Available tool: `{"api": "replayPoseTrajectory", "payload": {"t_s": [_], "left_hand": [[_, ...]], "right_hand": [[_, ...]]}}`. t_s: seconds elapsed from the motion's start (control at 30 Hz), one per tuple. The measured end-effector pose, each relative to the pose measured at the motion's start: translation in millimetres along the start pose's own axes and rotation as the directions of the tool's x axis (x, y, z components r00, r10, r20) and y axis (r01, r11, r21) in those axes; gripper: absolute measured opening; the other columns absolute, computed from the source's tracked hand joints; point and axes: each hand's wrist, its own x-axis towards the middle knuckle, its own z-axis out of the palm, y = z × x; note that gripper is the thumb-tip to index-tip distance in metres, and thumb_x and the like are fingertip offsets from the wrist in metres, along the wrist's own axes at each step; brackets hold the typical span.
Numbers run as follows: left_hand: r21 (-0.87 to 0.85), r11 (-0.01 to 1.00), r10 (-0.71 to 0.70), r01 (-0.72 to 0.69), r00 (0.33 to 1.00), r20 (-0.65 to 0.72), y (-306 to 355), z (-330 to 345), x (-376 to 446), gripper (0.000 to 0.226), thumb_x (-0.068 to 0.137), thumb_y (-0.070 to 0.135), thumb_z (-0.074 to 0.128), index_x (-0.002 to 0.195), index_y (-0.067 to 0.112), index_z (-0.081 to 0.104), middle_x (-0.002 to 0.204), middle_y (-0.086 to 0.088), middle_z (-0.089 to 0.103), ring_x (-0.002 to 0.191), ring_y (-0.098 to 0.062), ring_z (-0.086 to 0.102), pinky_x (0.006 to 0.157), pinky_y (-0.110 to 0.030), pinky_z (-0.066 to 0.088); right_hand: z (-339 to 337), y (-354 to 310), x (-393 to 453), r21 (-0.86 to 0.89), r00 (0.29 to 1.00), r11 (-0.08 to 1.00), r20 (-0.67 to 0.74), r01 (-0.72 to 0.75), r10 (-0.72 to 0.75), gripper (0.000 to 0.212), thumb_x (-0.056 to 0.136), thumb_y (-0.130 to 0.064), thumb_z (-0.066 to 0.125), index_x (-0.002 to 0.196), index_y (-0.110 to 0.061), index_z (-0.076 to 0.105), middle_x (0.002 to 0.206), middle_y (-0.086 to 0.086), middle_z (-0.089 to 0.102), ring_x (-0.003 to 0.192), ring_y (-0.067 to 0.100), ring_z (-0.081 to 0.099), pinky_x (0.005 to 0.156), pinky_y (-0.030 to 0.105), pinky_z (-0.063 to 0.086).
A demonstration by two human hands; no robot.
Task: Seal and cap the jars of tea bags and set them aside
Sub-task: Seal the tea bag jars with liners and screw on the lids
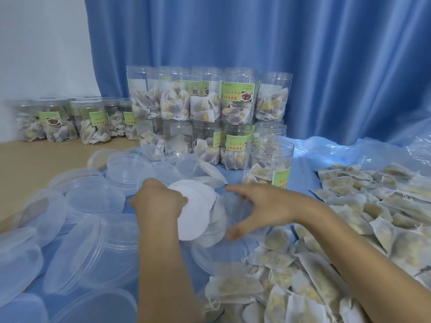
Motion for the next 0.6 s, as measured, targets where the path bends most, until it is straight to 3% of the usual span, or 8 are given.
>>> {"api": "replayPoseTrajectory", "payload": {"t_s": [0.1,0.17,0.23,0.3,0.37,0.43,0.5,0.6], "left_hand": [[-0.264,0.961,0.045,-0.084,0.988,-0.148,-2.6,-7.0,-3.1,0.032,0.081,0.014,0.07,0.11,0.004,0.065,0.101,-0.014,0.066,0.096,-0.031,0.059,0.069,-0.028,0.037],[-0.376,0.911,0.098,-0.171,0.974,-0.205,0.1,-5.6,-7.0,0.018,0.082,0.016,0.068,0.099,0.012,0.066,0.09,-0.005,0.061,0.089,-0.028,0.057,0.071,-0.029,0.041],[-0.543,0.813,0.146,-0.21,0.976,-0.159,6.9,-0.1,-10.7,0.006,0.084,0.017,0.065,0.088,0.017,0.061,0.098,-0.008,0.063,0.096,-0.031,0.061,0.082,-0.038,0.051],[-0.717,0.684,0.182,-0.137,0.983,-0.014,15.5,6.8,-17.0,0.007,0.09,0.014,0.059,0.085,0.019,0.059,0.106,-0.013,0.065,0.098,-0.033,0.063,0.078,-0.047,0.056],[-0.826,0.563,0.235,-0.016,0.962,0.141,23.8,13.0,-23.9,0.014,0.094,0.011,0.052,0.089,0.018,0.063,0.101,-0.014,0.068,0.087,-0.03,0.067,0.055,-0.035,0.058],[-0.877,0.479,0.286,0.037,0.938,0.196,31.0,18.1,-28.2,0.018,0.096,0.01,0.049,0.092,0.014,0.066,0.096,-0.015,0.07,0.079,-0.027,0.068,0.044,-0.026,0.051],[-0.917,0.39,0.272,0.087,0.94,0.205,35.4,22.0,-27.6,0.019,0.098,0.008,0.044,0.1,0.01,0.063,0.099,-0.013,0.069,0.083,-0.027,0.067,0.047,-0.026,0.051],[-0.95,0.18,0.241,0.256,0.925,0.295,35.5,23.0,-23.7,0.017,0.099,0.006,0.038,0.109,0.004,0.052,0.098,-0.013,0.06,0.077,-0.022,0.06,0.045,-0.024,0.05]], "right_hand": [[-14.1,4.1,-2.9,0.125,0.976,0.992,-0.217,0.025,0.002,0.102,0.042,-0.083,0.066,0.134,-0.053,0.034,0.118,-0.024,0.046,0.105,0.001,0.048,0.089,0.022,0.039],[-15.2,1.3,-3.5,0.212,0.92,0.97,-0.392,0.121,-0.029,0.102,0.041,-0.085,0.064,0.133,-0.056,0.031,0.114,-0.032,0.044,0.109,0.001,0.048,0.091,0.024,0.041],[-11.6,-4.4,-2.8,0.237,0.844,0.94,-0.529,0.246,-0.087,0.103,0.045,-0.08,0.069,0.136,-0.056,0.027,0.12,-0.031,0.04,0.119,0.002,0.043,0.099,0.03,0.041],[-7.0,-11.6,-3.2,0.191,0.795,0.925,-0.585,0.329,-0.162,0.104,0.05,-0.07,0.076,0.139,-0.053,0.025,0.133,-0.022,0.035,0.124,-0.002,0.035,0.104,0.032,0.039],[-4.2,-15.9,-3.3,0.11,0.752,0.923,-0.619,0.368,-0.226,0.105,0.053,-0.06,0.082,0.142,-0.047,0.026,0.137,-0.015,0.033,0.123,-0.006,0.032,0.104,0.031,0.039],[-4.8,-17.2,-3.2,0.098,0.717,0.915,-0.656,0.391,-0.236,0.105,0.053,-0.055,0.084,0.142,-0.044,0.028,0.137,-0.012,0.035,0.123,-0.004,0.034,0.102,0.033,0.041],[-7.6,-17.1,-5.2,0.219,0.694,0.87,-0.698,0.441,-0.176,0.102,0.051,-0.053,0.085,0.138,-0.048,0.031,0.134,-0.016,0.038,0.122,-0.002,0.04,0.1,0.032,0.044],[-13.4,-13.5,-7.7,0.474,0.675,0.654,-0.734,0.589,-0.076,0.09,0.05,-0.049,0.083,0.128,-0.052,0.038,0.128,-0.02,0.048,0.114,-0.003,0.052,0.085,0.019,0.05]]}}
